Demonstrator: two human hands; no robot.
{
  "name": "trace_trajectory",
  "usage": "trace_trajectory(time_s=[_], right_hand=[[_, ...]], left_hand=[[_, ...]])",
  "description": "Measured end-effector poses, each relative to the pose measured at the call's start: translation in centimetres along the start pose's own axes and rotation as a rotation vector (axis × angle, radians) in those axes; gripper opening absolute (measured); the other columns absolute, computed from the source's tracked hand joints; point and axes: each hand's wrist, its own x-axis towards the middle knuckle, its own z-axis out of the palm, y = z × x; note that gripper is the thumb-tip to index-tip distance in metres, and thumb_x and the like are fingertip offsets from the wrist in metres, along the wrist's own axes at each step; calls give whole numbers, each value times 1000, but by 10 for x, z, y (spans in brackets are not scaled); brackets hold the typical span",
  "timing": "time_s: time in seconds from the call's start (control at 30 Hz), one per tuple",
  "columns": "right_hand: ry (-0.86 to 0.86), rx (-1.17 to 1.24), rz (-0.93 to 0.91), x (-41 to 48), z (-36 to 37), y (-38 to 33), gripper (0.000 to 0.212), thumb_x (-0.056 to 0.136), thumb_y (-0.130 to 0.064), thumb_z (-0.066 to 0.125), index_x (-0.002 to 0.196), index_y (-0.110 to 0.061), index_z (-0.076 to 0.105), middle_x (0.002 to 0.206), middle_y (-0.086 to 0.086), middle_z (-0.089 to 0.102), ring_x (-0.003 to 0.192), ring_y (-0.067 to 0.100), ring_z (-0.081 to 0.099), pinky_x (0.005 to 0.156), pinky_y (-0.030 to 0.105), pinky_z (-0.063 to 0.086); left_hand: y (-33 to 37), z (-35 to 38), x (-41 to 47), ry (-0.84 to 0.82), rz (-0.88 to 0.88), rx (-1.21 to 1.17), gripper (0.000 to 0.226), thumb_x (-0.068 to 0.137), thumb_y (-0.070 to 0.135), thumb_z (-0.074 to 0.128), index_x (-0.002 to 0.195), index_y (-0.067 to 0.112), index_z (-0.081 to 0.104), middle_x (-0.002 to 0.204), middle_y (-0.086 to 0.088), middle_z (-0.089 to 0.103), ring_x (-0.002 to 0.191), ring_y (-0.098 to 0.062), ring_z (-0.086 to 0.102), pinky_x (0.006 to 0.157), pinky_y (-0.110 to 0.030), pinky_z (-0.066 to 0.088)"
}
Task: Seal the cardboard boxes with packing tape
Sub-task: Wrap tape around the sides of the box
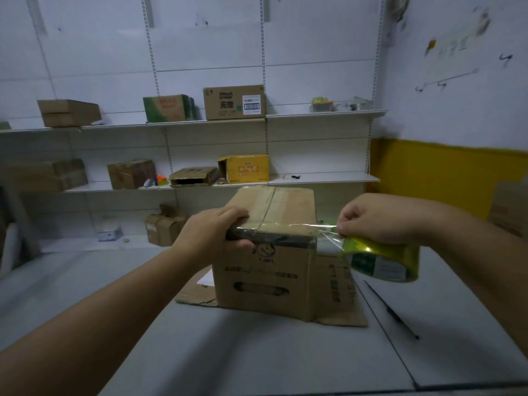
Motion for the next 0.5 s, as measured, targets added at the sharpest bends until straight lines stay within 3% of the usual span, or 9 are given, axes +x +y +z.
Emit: trace_trajectory(time_s=[0.5], right_hand=[[-10, -210, 17, -16, -22, -36, 23, 95, -38, 50, 107, -24, 63, 95, 1, 61, 82, 14, 57, 62, 21, 43]], left_hand=[[7, -7, 2, -65, -18, 44, 58, 84, 52, 55, 134, 25, 41, 123, 4, 57, 107, -14, 54, 88, -27, 43]])
